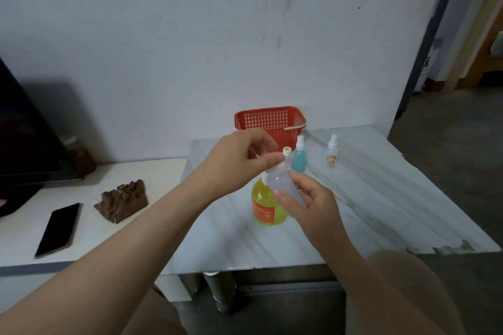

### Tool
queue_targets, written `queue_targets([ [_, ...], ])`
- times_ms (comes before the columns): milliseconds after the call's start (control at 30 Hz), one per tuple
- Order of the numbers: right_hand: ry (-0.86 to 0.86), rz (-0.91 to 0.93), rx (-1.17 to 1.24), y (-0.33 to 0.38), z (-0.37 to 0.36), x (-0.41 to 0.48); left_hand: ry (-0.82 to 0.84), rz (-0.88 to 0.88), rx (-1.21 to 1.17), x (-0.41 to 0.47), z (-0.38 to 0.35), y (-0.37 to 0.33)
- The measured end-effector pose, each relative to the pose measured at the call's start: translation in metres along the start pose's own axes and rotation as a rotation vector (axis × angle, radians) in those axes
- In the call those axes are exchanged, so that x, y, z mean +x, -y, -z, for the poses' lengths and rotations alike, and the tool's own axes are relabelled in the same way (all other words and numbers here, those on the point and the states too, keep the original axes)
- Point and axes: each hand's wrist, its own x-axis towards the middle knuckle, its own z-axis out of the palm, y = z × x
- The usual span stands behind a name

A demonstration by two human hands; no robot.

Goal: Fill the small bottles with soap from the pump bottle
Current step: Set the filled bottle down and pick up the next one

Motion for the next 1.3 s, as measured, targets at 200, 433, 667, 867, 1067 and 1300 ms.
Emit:
queue_targets([
  [200, -0.005, -0.020, 0.035, -0.002, 0.001, -0.005, 0.119, -0.035, 0.113, -0.002, 0.001, -0.002],
  [433, -0.023, -0.036, 0.026, -0.004, 0.005, -0.006, 0.010, 0.008, 0.199, 0.001, -0.012, -0.005],
  [667, -0.020, -0.061, -0.015, -0.010, 0.007, -0.005, 0.112, 0.018, 0.079, 0.004, -0.010, -0.002],
  [867, -0.010, -0.077, -0.001, -0.012, 0.003, -0.006, 0.114, 0.110, 0.123, 0.000, -0.016, 0.005],
  [1067, -0.007, -0.102, -0.008, -0.014, 0.002, -0.005, 0.130, 0.064, 0.100, -0.001, -0.017, 0.007],
  [1300, -0.007, -0.101, 0.006, -0.015, 0.005, -0.005, 0.158, 0.021, 0.212, 0.000, -0.019, 0.007],
])
